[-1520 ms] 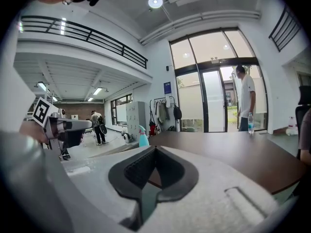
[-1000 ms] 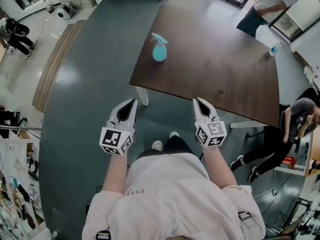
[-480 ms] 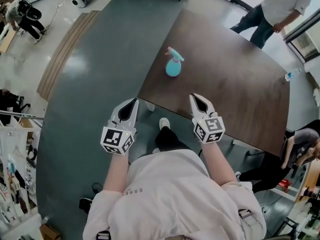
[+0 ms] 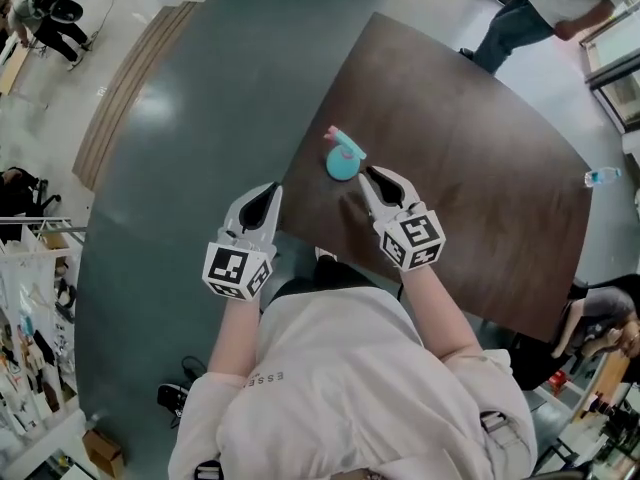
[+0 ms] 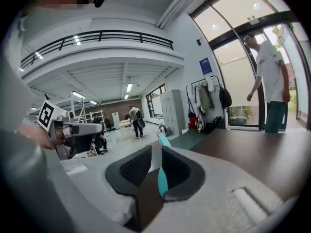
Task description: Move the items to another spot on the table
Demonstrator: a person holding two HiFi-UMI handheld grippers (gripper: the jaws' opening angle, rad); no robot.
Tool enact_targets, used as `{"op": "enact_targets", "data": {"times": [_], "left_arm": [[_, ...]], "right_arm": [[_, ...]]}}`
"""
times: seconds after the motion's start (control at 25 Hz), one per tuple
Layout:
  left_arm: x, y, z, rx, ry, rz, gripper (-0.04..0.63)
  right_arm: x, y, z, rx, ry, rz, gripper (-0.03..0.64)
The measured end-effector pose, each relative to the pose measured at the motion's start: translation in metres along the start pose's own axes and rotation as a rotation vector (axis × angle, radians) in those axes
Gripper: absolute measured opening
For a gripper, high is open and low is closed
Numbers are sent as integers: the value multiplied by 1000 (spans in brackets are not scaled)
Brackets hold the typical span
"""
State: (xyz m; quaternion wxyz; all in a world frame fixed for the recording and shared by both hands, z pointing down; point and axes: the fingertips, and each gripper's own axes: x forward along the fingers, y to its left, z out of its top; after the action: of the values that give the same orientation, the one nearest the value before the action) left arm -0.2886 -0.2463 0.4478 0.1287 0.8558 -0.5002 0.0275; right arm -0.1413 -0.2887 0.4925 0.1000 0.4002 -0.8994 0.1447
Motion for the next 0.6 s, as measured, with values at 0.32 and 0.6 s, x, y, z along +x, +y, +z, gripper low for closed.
{"op": "enact_targets", "data": {"times": [0.32, 0.6], "left_arm": [[47, 15, 3, -28, 44, -11, 17], [61, 30, -14, -58, 89, 7, 17]], "right_arm": [[49, -11, -3, -57, 88, 81, 253], [78, -12, -19, -59, 115, 138, 259]]}}
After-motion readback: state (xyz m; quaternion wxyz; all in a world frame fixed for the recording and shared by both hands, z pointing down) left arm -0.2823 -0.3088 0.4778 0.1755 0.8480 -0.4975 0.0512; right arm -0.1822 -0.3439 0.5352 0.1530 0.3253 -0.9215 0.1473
